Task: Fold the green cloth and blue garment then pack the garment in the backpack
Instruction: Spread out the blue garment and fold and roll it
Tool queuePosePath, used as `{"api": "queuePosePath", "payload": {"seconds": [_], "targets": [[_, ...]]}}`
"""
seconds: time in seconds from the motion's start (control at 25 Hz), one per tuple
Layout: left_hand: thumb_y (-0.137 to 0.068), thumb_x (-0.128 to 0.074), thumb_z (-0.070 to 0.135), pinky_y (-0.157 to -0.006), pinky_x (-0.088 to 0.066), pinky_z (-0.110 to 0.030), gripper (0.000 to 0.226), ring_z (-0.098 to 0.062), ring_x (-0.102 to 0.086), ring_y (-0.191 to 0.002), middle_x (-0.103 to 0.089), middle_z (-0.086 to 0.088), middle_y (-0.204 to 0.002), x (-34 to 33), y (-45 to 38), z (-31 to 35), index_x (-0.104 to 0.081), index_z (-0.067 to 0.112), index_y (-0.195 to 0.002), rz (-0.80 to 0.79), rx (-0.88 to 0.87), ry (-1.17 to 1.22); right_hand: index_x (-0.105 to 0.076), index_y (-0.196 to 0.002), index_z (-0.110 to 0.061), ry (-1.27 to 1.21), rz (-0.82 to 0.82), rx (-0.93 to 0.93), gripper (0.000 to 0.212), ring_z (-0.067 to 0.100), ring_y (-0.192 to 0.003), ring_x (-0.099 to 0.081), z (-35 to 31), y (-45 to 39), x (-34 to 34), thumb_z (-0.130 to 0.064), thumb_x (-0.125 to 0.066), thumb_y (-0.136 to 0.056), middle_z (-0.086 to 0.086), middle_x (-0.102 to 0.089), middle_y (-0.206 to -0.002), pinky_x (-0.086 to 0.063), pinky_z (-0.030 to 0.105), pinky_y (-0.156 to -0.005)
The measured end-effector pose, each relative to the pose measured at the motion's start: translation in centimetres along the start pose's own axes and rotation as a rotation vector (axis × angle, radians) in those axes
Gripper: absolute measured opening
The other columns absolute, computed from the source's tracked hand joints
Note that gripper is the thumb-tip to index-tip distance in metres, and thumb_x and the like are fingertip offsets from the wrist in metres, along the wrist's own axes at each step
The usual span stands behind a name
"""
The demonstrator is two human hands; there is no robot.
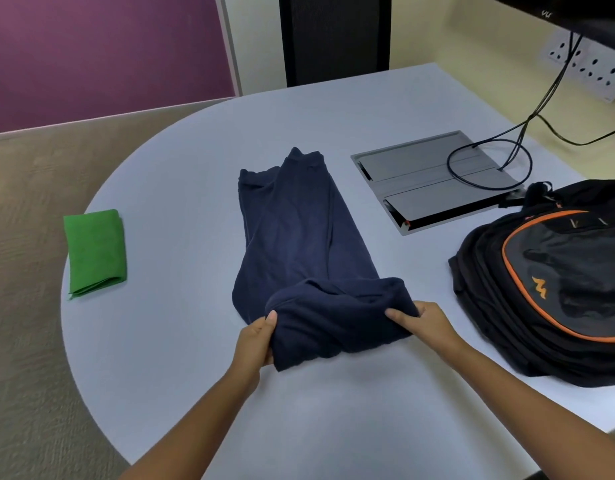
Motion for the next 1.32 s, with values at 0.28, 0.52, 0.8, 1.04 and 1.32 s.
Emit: {"api": "queuePosePath", "payload": {"seconds": [0.28,0.52,0.8,1.04,1.32], "targets": [[-0.096,-0.044,0.040,-0.055,-0.047,-0.028,0.034,-0.022,-0.052,-0.068,-0.057,-0.008,-0.077,0.0,-1.8,0.3,-0.056,0.014,-0.078,0.038,0.135,-0.074,-0.041,-0.058,-0.015,0.061,0.094,-0.149,0.050,0.018,-0.065,-0.053,-0.2,-2.9,-1.0,-0.054,-0.059,-0.083,-0.001,-0.053,-0.064,-0.037,0.026,-0.060],[-0.098,-0.039,0.039,-0.051,-0.056,-0.033,0.038,-0.022,-0.056,-0.061,-0.058,-0.009,-0.073,0.2,-2.7,1.2,-0.053,0.012,-0.075,0.052,0.011,-0.423,-0.062,-0.091,-0.016,0.255,0.016,-0.285,0.053,0.025,-0.091,-0.061,0.0,-4.2,-1.4,-0.065,-0.044,-0.085,0.004,-0.065,-0.097,-0.050,0.037,-0.084],[-0.076,-0.066,0.045,-0.105,-0.038,-0.042,0.057,-0.020,-0.053,-0.117,-0.061,-0.001,-0.122,-8.8,3.6,3.3,-0.048,0.016,-0.121,0.075,-1.323,-1.225,-0.048,-0.129,-0.023,0.842,0.439,0.736,0.047,0.028,-0.125,-0.048,-4.0,-0.9,-3.4,-0.002,-0.051,-0.086,0.010,-0.049,-0.134,-0.031,0.046,-0.108],[-0.059,-0.029,0.084,-0.098,-0.026,-0.068,0.111,-0.030,-0.016,-0.141,-0.018,-0.001,-0.156,-7.7,-1.8,-0.7,-0.008,0.023,-0.150,-0.112,-0.825,-1.620,-0.016,-0.149,-0.020,1.171,0.066,0.917,0.072,0.017,-0.145,-0.005,-0.8,-0.3,-4.8,-0.058,-0.036,-0.090,0.002,-0.011,-0.156,-0.008,0.048,-0.115],[-0.056,-0.056,0.082,-0.106,0.005,-0.061,0.124,-0.026,0.021,-0.141,0.020,0.003,-0.154,-7.5,-2.5,0.3,0.015,0.032,-0.144,-0.132,-0.776,-1.622,0.020,-0.145,-0.021,1.191,-0.303,0.539,0.111,0.007,-0.138,0.025,-1.4,-2.9,-4.7,-0.081,-0.039,-0.071,-0.010,0.027,-0.149,0.007,0.046,-0.118]]}}
Point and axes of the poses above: each hand's wrist, its own y-axis away from the middle knuckle, its own x-axis out of the back of the hand, z = x × y, the point moved 5 cm from there along -y, towards the middle knuckle
